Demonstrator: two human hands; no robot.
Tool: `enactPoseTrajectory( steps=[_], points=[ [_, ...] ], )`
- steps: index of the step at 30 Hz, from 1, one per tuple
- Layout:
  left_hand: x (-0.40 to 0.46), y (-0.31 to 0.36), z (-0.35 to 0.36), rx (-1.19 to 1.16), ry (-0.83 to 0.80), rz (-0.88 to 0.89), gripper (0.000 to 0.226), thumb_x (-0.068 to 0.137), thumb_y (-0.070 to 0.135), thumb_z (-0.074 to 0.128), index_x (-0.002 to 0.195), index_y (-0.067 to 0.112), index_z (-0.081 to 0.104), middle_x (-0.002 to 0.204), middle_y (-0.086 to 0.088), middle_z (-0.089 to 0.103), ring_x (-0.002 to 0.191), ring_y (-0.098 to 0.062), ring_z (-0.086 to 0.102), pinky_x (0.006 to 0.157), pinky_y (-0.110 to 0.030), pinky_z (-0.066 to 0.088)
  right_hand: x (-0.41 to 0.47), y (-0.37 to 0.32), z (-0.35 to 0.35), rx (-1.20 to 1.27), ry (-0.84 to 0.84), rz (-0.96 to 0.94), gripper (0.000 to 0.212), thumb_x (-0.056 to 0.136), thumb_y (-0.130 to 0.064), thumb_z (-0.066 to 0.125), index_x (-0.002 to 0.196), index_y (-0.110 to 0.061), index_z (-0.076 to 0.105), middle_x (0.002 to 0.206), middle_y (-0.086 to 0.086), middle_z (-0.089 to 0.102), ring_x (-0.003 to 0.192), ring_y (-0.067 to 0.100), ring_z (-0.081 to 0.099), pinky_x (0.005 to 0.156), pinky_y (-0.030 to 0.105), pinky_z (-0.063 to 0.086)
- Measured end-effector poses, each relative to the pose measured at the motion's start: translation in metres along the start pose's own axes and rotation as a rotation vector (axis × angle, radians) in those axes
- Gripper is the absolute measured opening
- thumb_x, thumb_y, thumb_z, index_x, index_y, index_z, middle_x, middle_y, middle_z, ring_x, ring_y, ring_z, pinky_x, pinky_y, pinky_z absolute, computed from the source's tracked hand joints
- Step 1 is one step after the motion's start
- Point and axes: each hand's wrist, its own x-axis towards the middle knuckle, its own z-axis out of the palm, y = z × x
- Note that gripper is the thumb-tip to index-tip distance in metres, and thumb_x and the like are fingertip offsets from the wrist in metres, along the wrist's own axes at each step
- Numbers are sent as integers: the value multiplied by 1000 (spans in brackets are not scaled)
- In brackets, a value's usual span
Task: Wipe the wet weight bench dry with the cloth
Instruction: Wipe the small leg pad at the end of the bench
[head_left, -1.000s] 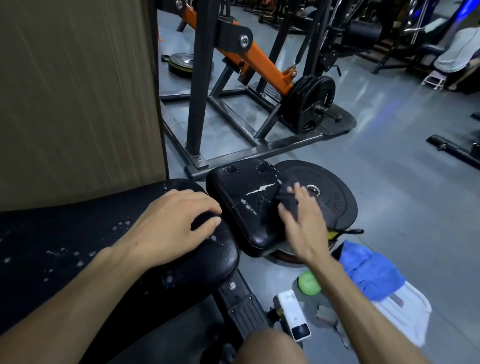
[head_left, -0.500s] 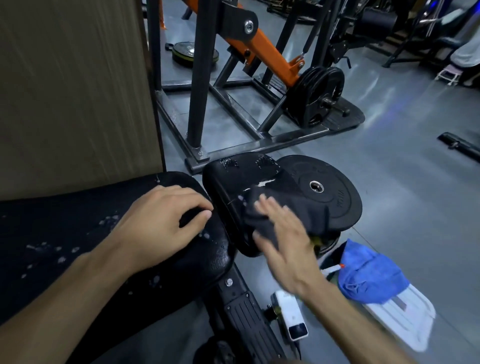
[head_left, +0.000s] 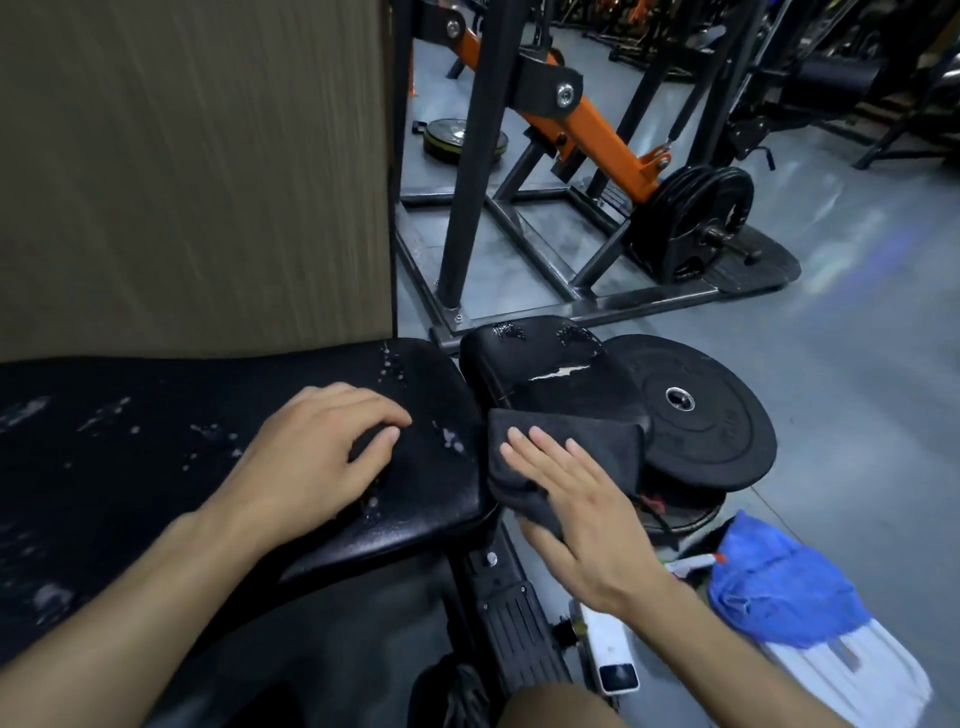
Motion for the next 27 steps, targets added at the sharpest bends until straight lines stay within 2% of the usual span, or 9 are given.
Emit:
enactPoseTrajectory(
  steps=[6, 8, 12, 14, 18, 19, 22, 24, 27],
  points=[
    [5, 16, 5, -3, 28, 8, 19, 96, 27, 61, 111, 31, 72, 111, 22, 70, 106, -2, 60, 93, -26, 39, 90, 46, -16, -110, 81, 450, 71, 92, -57, 19, 155, -26, 33, 165, -4, 25, 153, 14, 16, 125, 38, 9],
    [7, 18, 5, -6, 33, 12, 19, 97, 29, 59, 111, 32, 72, 111, 22, 70, 107, -1, 59, 93, -25, 38, 89, 21, -4, -173, 88, 396, 72, 92, -58, 17, 157, -28, 29, 166, -4, 22, 153, 16, 14, 124, 42, 9],
    [10, 18, 7, -3, 36, 18, 24, 97, 34, 53, 111, 32, 72, 110, 23, 70, 106, -1, 59, 92, -24, 37, 28, -13, 0, -120, 7, 80, 66, 94, -54, 30, 157, -35, 26, 166, -12, 16, 154, 9, 8, 124, 39, 4],
    [10, 18, 9, -7, 33, 16, 27, 96, 37, 50, 111, 32, 72, 110, 23, 70, 105, -1, 60, 92, -24, 38, 29, 22, -13, -90, 25, 143, 65, 93, -55, 30, 155, -35, 32, 164, -14, 21, 153, 8, 12, 124, 34, 4],
    [15, 19, 14, -30, 15, 42, 29, 95, 38, 49, 112, 33, 72, 111, 23, 70, 104, -1, 60, 94, -28, 43, 61, 79, -29, -27, 145, 540, 72, 91, -60, 22, 154, -29, 35, 164, -5, 28, 152, 13, 17, 124, 36, 8],
    [18, 19, 15, -39, 17, 47, 28, 96, 37, 49, 112, 33, 72, 111, 23, 70, 104, -1, 60, 95, -28, 43, 59, 69, -24, -50, 146, 536, 69, 92, -58, 22, 155, -32, 33, 165, -6, 25, 153, 13, 14, 124, 37, 7],
    [29, 15, 21, -54, 20, 56, 22, 99, 32, 54, 112, 33, 72, 111, 24, 70, 105, 1, 60, 94, -26, 40, 23, 14, -7, -8, 118, 275, 62, 96, -50, 32, 156, -36, 27, 165, -13, 15, 154, 7, 5, 125, 35, 1],
    [38, 11, 26, -60, 13, 70, 24, 98, 34, 53, 112, 32, 72, 110, 24, 70, 105, 1, 60, 94, -25, 40, 11, 18, -7, 29, 98, 194, 59, 98, -48, 35, 156, -37, 29, 165, -17, 17, 153, 3, 6, 124, 32, 1],
    [47, 4, 32, -66, 2, 81, 30, 95, 38, 47, 112, 33, 71, 109, 25, 69, 104, 2, 60, 94, -26, 41, 56, 74, -24, 32, 172, 400, 63, 95, -55, 26, 152, -33, 39, 162, -14, 30, 151, 8, 20, 124, 36, 12]
  ],
)
